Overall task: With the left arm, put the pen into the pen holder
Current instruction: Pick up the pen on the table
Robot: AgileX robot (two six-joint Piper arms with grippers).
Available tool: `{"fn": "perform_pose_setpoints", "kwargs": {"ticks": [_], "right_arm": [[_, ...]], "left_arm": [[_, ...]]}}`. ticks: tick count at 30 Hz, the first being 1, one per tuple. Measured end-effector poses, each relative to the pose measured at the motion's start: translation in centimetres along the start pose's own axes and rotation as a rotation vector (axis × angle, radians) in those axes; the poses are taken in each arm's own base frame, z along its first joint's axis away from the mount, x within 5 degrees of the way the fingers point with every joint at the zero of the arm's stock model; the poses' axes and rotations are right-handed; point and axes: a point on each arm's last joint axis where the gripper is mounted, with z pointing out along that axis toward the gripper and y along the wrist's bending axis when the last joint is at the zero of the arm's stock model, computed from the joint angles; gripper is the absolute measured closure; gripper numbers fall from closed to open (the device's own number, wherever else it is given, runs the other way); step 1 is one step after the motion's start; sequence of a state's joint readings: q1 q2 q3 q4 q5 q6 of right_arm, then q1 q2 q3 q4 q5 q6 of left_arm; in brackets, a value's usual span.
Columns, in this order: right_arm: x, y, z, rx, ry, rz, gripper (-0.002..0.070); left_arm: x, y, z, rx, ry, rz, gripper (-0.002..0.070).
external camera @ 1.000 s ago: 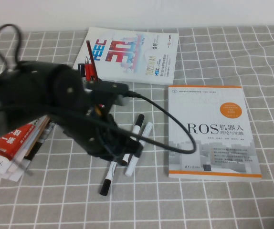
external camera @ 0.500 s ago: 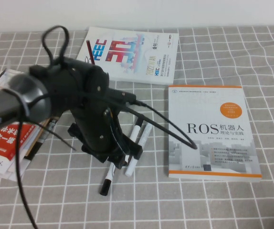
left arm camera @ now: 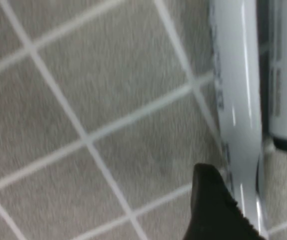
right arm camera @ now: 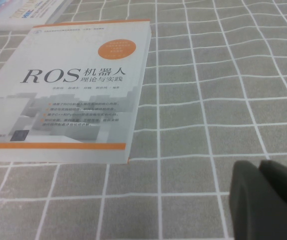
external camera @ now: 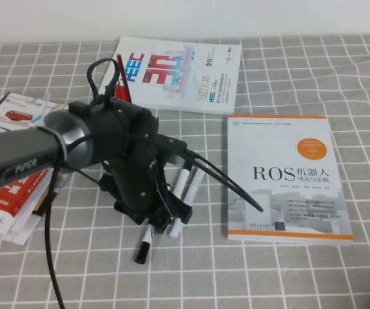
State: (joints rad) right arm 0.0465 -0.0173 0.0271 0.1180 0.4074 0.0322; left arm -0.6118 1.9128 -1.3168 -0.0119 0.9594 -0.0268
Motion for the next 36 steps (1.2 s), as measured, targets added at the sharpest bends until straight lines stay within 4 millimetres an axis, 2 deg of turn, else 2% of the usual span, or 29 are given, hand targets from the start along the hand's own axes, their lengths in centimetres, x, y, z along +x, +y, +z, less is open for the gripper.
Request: {"fn": "perform_pose_setpoints", "kwargs": {"ticks": [6,18,26,36], "right_arm": [[0.0,0.0,0.0,0.0,0.0,0.0,0.0692],[0.0,0.0,0.0,0.0,0.0,0.0,0.0691],[0.0,0.0,0.0,0.0,0.0,0.0,0.0691],[0.0,0.0,0.0,0.0,0.0,0.0,0.0691]], "left_arm": [[-0.4,0.1,0.1,-0.014,-0.045,0.012,0.0377],[-0.6,0.2,1.0,-0.021,-0.028,0.016,0.0377],[-0.7,0.2,1.2,-0.021,-0.024,0.003,0.0431],[-0.6,0.2,1.4,-0.022,0.006,-0.008,0.0442]]}}
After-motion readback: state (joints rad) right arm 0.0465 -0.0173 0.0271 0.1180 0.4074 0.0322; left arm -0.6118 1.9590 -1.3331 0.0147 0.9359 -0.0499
